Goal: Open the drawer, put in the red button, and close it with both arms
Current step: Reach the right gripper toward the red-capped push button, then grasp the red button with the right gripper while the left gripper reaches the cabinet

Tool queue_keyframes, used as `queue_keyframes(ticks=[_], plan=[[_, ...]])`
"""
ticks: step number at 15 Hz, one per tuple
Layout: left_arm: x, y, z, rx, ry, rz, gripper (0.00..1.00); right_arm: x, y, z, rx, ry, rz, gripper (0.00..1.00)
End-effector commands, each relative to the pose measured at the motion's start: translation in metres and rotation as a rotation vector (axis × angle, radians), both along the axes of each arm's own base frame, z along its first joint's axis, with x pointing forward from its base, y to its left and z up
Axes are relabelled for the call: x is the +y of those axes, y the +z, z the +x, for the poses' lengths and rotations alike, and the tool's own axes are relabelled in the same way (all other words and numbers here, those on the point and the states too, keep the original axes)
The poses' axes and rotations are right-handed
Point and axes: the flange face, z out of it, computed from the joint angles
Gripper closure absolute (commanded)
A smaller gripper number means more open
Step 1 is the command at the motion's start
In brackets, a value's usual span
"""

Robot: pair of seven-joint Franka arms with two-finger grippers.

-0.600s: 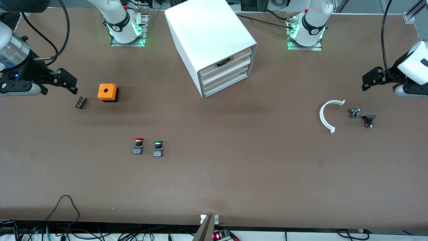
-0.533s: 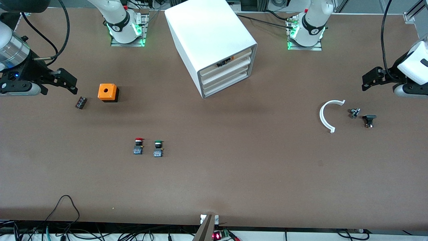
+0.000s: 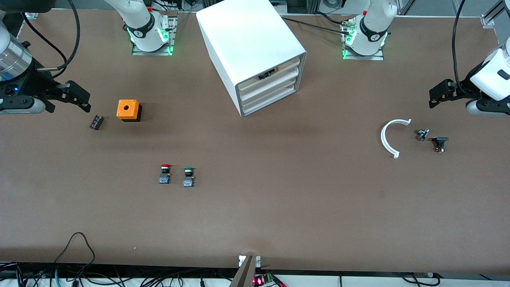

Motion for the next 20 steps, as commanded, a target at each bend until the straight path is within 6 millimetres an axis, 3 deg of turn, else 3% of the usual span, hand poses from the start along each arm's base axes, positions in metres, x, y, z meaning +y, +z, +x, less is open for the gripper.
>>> queue_keyframes(ticks=[1, 3, 5, 14, 18, 20], plan=[[-0.002, 0.005, 0.001, -0.003, -0.009, -0.008, 0.0, 0.009, -0.009, 0.008, 0.021, -0.006, -0.003, 0.0], [-0.002, 0.005, 0.001, -0.003, -0.009, -0.008, 0.0, 0.028, -0.024, 0.016, 0.022, 0.024, 0.002, 0.0], [-0.002, 0.005, 0.001, -0.003, -0.009, -0.008, 0.0, 0.031, -0.048, 0.026, 0.051, 0.027, -0.002, 0.0], [-0.006, -0.002, 0.002, 0.015, -0.018, -0.015, 0.0, 0.073, -0.184, 0.077, 0.11, 0.064, -0.01, 0.0], [-0.025, -0.01, -0.001, 0.067, -0.05, -0.017, 0.0, 0.089, -0.249, 0.095, 0.088, 0.081, -0.004, 0.0], [-0.045, -0.015, -0.001, 0.079, -0.091, -0.019, 0.0, 0.09, -0.279, 0.102, 0.084, 0.084, -0.002, 0.0]])
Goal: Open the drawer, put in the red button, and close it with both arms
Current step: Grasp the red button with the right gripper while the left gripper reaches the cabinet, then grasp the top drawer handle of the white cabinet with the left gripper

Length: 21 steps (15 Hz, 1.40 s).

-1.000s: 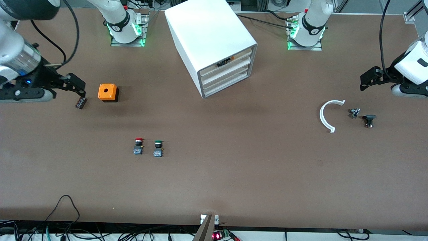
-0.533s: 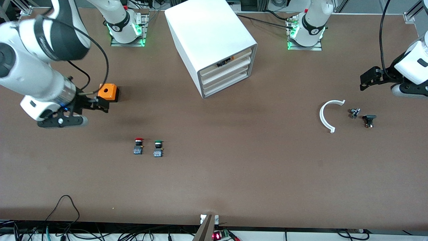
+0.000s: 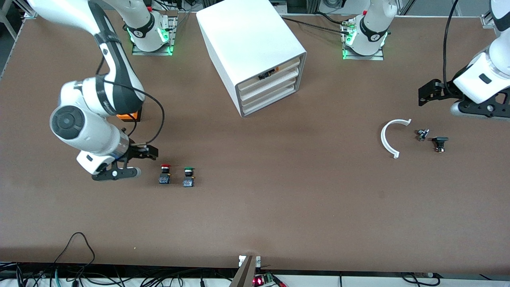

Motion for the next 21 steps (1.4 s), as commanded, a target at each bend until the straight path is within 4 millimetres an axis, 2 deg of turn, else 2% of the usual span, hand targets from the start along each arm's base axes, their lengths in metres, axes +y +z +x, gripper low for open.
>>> queue_keyframes(ticks=[1, 5, 7, 9, 10, 12, 14, 16, 17, 19, 21], plan=[[-0.028, -0.007, 0.001, 0.03, -0.062, -0.021, 0.0, 0.003, -0.035, 0.012, -0.012, -0.004, 0.002, 0.0], [-0.087, -0.039, -0.001, 0.131, -0.157, -0.093, 0.0, 0.002, -0.078, 0.018, -0.015, 0.002, 0.002, 0.0], [-0.094, -0.056, 0.006, 0.182, -0.128, -0.239, 0.0, 0.001, -0.1, 0.02, -0.02, -0.001, 0.005, 0.0], [-0.1, -0.089, 0.016, 0.262, -0.091, -0.368, 0.0, 0.004, -0.122, 0.024, -0.044, -0.003, 0.013, 0.0], [-0.102, -0.102, 0.021, 0.295, -0.071, -0.423, 0.0, 0.005, -0.129, 0.028, -0.061, -0.007, 0.018, 0.0], [-0.116, -0.135, 0.028, 0.374, -0.05, -0.542, 0.0, 0.004, -0.137, 0.03, -0.081, -0.014, 0.022, 0.0], [-0.134, -0.175, 0.035, 0.432, -0.094, -0.719, 0.0, 0.005, -0.147, 0.031, -0.094, -0.016, 0.028, 0.0], [-0.142, -0.211, 0.043, 0.428, -0.169, -0.914, 0.0, 0.004, -0.151, 0.031, -0.092, -0.019, 0.029, 0.0], [-0.143, -0.221, 0.044, 0.42, -0.184, -0.954, 0.0, 0.001, -0.152, 0.031, -0.09, -0.025, 0.03, 0.04], [-0.152, -0.219, 0.037, 0.411, -0.198, -0.952, 0.0, 0.001, -0.154, 0.031, -0.087, -0.025, 0.03, 0.13], [-0.153, -0.235, 0.026, 0.405, -0.213, -1.012, 0.0, 0.001, -0.155, 0.031, -0.086, -0.024, 0.028, 0.32]])
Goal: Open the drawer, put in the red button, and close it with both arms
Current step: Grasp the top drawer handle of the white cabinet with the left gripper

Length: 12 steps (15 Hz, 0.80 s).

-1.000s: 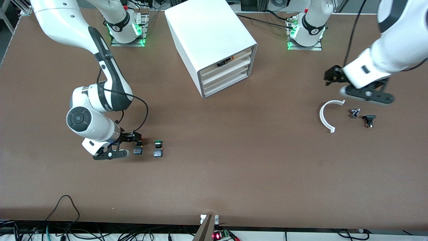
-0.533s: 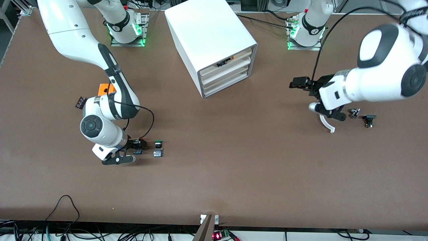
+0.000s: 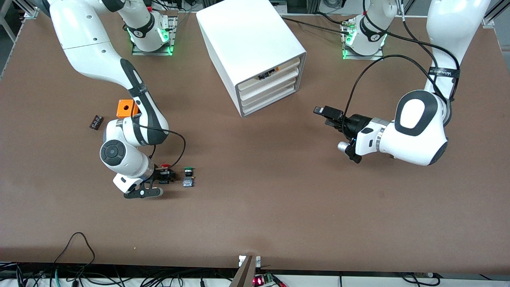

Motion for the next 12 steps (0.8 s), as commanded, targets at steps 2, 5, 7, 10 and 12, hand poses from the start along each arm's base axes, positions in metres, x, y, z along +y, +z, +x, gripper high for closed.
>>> queue_keyframes(ticks=[2, 5, 7, 10, 12], plan=[[-0.009, -0.023, -0.033, -0.07, 0.023, -0.134, 0.0, 0.005, -0.001, 0.004, -0.009, -0.009, 0.008, 0.56], [-0.037, -0.055, -0.063, -0.106, 0.045, -0.196, 0.01, 0.005, 0.0, 0.004, -0.011, -0.003, 0.008, 0.87], [-0.05, -0.068, -0.076, -0.09, 0.052, -0.213, 0.01, 0.006, 0.0, 0.004, -0.011, 0.002, 0.007, 1.0], [-0.069, -0.097, -0.109, -0.1, 0.056, -0.264, 0.02, 0.008, 0.008, 0.006, -0.019, 0.012, 0.007, 1.0], [-0.069, -0.112, -0.124, -0.109, 0.042, -0.3, 0.03, 0.011, 0.022, 0.013, -0.031, 0.014, 0.009, 1.0]])
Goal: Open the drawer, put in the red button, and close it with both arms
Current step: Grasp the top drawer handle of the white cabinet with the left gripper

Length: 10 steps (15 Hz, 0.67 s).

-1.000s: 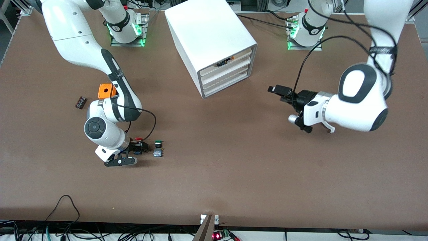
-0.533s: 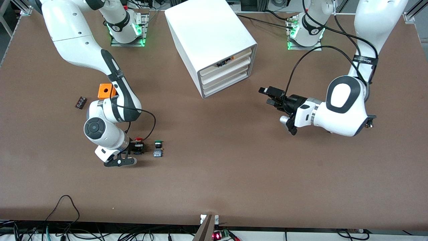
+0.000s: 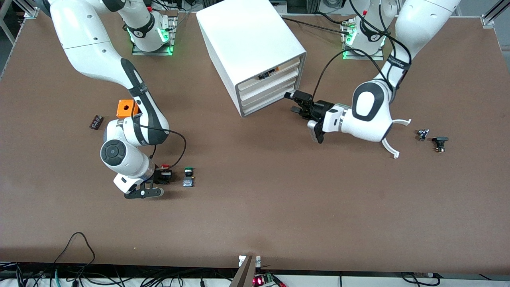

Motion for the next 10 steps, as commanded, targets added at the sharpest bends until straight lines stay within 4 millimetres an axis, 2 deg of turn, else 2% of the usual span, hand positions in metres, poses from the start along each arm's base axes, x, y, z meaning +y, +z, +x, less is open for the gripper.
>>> queue_keyframes(ticks=[1, 3, 6, 7, 10], plan=[[0.007, -0.017, -0.031, -0.03, 0.0, -0.045, 0.09, 0.007, 0.024, 0.013, -0.008, 0.008, 0.003, 1.0], [0.01, -0.029, -0.048, -0.018, -0.019, -0.058, 0.14, 0.013, 0.046, 0.022, 0.015, 0.006, 0.0, 1.0], [-0.002, -0.033, -0.066, 0.012, -0.021, -0.089, 0.27, 0.024, 0.086, 0.029, 0.076, -0.058, 0.003, 1.0], [-0.005, -0.036, -0.071, 0.018, -0.012, -0.105, 0.27, 0.036, 0.098, 0.027, 0.1, -0.068, 0.008, 1.0], [-0.012, -0.04, -0.082, 0.023, -0.014, -0.126, 0.31, 0.055, 0.139, 0.025, 0.145, -0.158, 0.006, 1.0]])
